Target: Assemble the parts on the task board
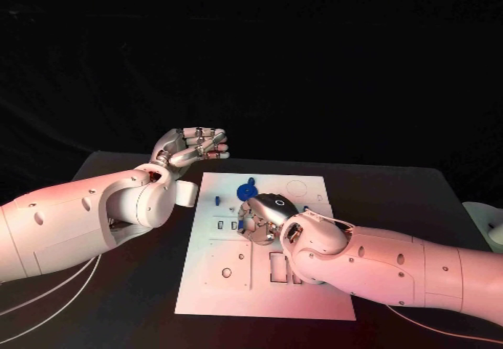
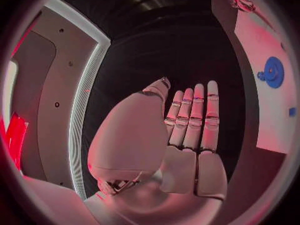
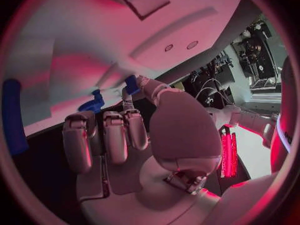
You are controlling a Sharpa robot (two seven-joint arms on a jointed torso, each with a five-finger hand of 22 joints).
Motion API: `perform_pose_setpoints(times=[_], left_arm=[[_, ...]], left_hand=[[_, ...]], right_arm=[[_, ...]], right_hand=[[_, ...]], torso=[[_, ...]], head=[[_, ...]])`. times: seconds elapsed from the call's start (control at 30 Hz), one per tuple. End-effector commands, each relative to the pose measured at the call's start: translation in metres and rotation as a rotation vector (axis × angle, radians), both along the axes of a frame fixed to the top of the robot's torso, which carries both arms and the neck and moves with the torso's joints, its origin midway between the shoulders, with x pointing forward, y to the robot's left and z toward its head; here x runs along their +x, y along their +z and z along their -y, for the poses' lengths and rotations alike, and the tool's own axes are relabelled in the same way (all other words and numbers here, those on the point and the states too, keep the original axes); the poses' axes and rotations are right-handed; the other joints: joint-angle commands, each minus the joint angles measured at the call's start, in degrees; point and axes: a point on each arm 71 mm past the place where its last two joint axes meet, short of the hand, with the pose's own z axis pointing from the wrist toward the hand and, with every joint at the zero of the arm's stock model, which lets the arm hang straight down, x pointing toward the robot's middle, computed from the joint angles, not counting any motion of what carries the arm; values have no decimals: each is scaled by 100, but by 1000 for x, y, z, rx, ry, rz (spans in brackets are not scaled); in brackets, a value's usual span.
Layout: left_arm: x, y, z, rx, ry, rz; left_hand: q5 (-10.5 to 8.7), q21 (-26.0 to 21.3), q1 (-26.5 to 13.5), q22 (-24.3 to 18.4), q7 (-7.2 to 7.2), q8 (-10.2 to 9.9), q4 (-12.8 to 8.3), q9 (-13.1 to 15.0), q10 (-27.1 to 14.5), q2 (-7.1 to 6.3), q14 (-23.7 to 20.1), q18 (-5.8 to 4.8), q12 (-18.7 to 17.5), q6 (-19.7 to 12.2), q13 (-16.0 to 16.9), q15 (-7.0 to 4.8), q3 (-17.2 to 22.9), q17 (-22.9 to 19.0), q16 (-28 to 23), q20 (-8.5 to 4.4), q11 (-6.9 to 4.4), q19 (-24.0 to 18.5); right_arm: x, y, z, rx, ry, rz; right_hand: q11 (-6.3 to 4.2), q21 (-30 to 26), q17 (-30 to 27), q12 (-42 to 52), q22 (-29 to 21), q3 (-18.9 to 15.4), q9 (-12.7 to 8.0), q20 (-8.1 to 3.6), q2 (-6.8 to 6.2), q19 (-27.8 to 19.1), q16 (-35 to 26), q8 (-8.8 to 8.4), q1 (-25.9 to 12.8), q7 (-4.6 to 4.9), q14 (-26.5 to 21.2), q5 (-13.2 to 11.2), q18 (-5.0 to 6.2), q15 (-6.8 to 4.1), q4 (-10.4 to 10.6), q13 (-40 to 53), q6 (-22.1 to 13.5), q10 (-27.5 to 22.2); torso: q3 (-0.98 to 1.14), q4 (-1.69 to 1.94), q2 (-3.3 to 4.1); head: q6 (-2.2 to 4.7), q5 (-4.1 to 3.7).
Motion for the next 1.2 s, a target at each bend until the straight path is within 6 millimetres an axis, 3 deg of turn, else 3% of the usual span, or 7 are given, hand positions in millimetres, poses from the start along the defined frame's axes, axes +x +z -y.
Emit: perform_pose_setpoints(times=[0.03,0.5,1.0,1.1,1.2], left_arm=[[-1,1,2,-12,-16,2],[-1,1,0,-11,-15,0],[-1,1,0,-10,-14,-1],[-1,1,-1,-10,-14,-1],[-1,1,-1,-6,-14,-4]], left_hand=[[-14,34,-13,-9,0,-14,30,0,50,-32,-26,68,-23,15,4,-8,15,6,-24,6,-8,19],[-14,35,-23,-10,1,-15,34,-1,54,-37,-26,69,-31,15,3,-10,20,12,-28,6,-9,18],[-14,35,-26,-11,3,-17,36,-1,52,-38,-27,69,-33,14,2,-10,20,13,-29,6,-8,17],[-14,35,-26,-11,3,-17,36,-1,52,-38,-27,69,-33,14,2,-10,20,13,-29,6,-8,17],[-14,35,-26,-11,3,-17,36,-1,52,-38,-27,69,-33,14,2,-10,20,13,-29,6,-8,17]], right_arm=[[-1,-2,-1,-24,4,5],[0,-1,-1,-7,3,16],[-1,0,-2,4,7,22],[-1,1,-1,16,5,31],[-3,5,1,48,5,64]], right_hand=[[-7,18,1187,-51,1503,-24,323,-32,-66,605,-17,-24,-69,-48,537,-66,-80,-17,61,722,-45,-12],[153,-57,1124,-208,1443,-44,172,72,-249,547,-42,-289,-156,136,522,-128,-56,115,138,592,-418,-150],[220,-134,1047,-334,1384,-106,89,140,-370,490,-72,-434,-167,206,503,-175,-33,177,171,482,-573,-263],[243,-182,1009,-419,1348,-229,48,165,-445,455,-88,-508,-220,226,493,-235,-18,200,238,407,-649,-339],[274,-216,987,-473,1325,-487,1,192,-488,432,-98,-611,-255,258,488,-32,-9,224,348,357,-759,-393]], torso=[[0,-2,2],[3,-2,2],[3,-5,6],[3,-5,6],[8,0,7]], head=[[5,-4],[17,-12],[34,-18],[34,-18],[33,-16]])
